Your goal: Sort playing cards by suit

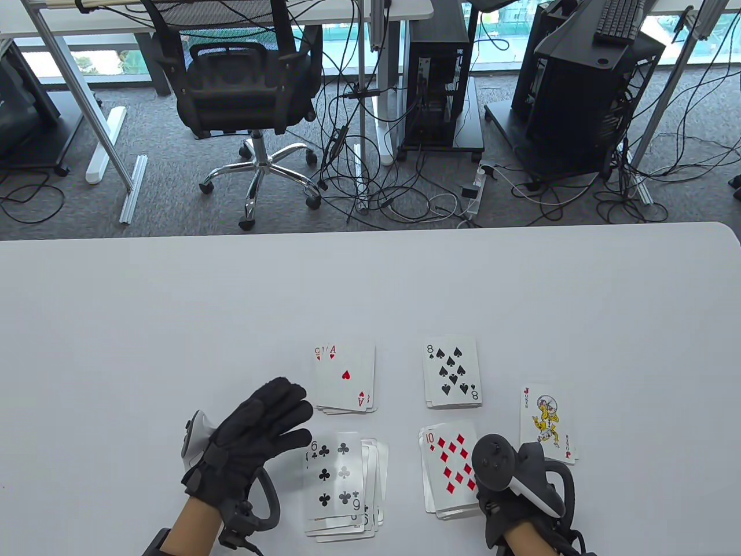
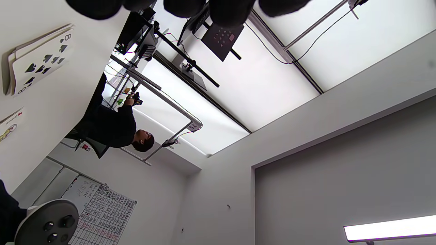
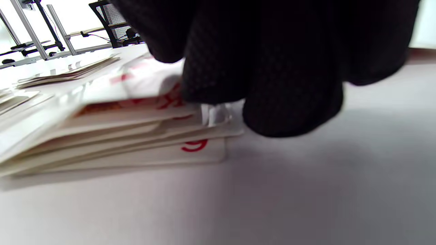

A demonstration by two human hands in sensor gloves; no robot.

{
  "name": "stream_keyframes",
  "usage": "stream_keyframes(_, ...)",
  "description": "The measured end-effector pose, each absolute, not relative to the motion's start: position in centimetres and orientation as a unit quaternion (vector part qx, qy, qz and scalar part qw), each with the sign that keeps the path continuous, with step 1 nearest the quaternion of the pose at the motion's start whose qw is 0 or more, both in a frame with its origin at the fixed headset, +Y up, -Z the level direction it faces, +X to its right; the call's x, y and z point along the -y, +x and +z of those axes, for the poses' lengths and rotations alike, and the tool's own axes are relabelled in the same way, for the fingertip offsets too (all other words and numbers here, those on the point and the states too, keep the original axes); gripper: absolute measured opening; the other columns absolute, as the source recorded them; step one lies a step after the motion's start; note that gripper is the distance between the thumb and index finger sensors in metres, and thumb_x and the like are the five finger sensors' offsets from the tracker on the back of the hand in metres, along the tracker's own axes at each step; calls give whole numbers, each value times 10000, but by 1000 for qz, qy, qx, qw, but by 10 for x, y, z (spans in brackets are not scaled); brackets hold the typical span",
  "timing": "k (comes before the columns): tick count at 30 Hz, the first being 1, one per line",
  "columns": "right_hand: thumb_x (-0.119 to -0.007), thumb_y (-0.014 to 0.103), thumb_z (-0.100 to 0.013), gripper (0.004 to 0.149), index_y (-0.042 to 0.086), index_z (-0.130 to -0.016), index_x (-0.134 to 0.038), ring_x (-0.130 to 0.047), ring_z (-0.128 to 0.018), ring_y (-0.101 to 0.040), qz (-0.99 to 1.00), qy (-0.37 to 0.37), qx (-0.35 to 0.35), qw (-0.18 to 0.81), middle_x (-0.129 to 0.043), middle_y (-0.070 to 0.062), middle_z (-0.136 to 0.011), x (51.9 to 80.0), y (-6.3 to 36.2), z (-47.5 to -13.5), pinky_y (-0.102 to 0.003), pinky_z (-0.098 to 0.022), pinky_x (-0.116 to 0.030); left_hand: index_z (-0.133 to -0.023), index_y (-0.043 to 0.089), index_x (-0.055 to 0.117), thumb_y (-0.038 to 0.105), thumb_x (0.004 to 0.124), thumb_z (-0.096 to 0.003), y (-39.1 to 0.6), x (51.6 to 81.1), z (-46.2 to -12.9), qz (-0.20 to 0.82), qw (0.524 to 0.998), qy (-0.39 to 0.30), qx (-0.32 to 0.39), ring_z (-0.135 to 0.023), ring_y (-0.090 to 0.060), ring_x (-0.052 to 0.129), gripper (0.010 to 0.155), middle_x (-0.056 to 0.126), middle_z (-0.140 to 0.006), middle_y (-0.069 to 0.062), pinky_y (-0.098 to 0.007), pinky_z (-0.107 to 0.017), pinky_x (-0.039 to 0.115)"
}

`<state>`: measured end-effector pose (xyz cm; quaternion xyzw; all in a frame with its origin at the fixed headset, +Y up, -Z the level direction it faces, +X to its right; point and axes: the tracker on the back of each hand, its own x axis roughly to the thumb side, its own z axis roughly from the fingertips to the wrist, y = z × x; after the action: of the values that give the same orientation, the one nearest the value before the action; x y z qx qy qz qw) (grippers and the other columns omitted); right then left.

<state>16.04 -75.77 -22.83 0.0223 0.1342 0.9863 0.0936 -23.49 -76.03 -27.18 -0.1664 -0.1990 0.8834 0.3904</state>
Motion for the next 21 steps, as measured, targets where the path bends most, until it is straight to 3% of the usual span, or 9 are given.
stream_keyframes(5, -711, 193, -520, 458, -192, -765, -744, -967, -292, -359, 990, 31, -111, 79, -941, -138, -411, 749, 159, -228, -556, -351, -800, -1142, 192, 411, 530, 490, -687, -250, 747, -275, 885, 391, -116, 224, -1052, -505, 330, 572, 295, -1202, -163, -645, -690, 491)
stream_keyframes(11, -680, 262, -547, 518, -179, -818, -713, -950, -360, -401, 976, 88, 95, 173, -931, -174, -476, 705, 171, -232, -587, -394, -771, -1162, 208, 365, 570, 491, -680, -284, 692, -274, 850, 440, 14, 289, -1086, -474, 182, 616, 198, -1222, -127, -685, -711, 338)
stream_keyframes(14, -652, 303, -566, 559, -161, -878, -662, -921, -453, -436, 949, 156, 212, 174, -903, -204, -565, 688, 173, -230, -617, -449, -733, -1166, 217, 363, 564, 541, -665, -303, 654, -265, 804, 504, 83, 305, -1103, -438, 82, 635, 143, -1230, -100, -701, -715, 217)
stream_keyframes(17, -627, 330, -579, 590, -123, -953, -573, -846, -606, -482, 934, 191, 277, 123, -833, -234, -707, 689, 169, -228, -649, -518, -675, -1167, 254, 376, 551, 605, -638, -321, 621, -251, 727, 594, 171, 299, -1126, -367, -22, 649, 118, -1245, -32, -692, -725, 91)
stream_keyframes(21, -606, 392, -590, 651, -27, -1059, -438, -502, -882, -586, 943, 212, 250, 59, -545, -315, -990, 710, 166, -232, -779, -582, -418, -1159, 353, 369, 550, 667, -597, -334, 605, -234, 589, 736, 222, 250, -1118, -200, -178, 666, 44, -1243, 108, -610, -714, -120)
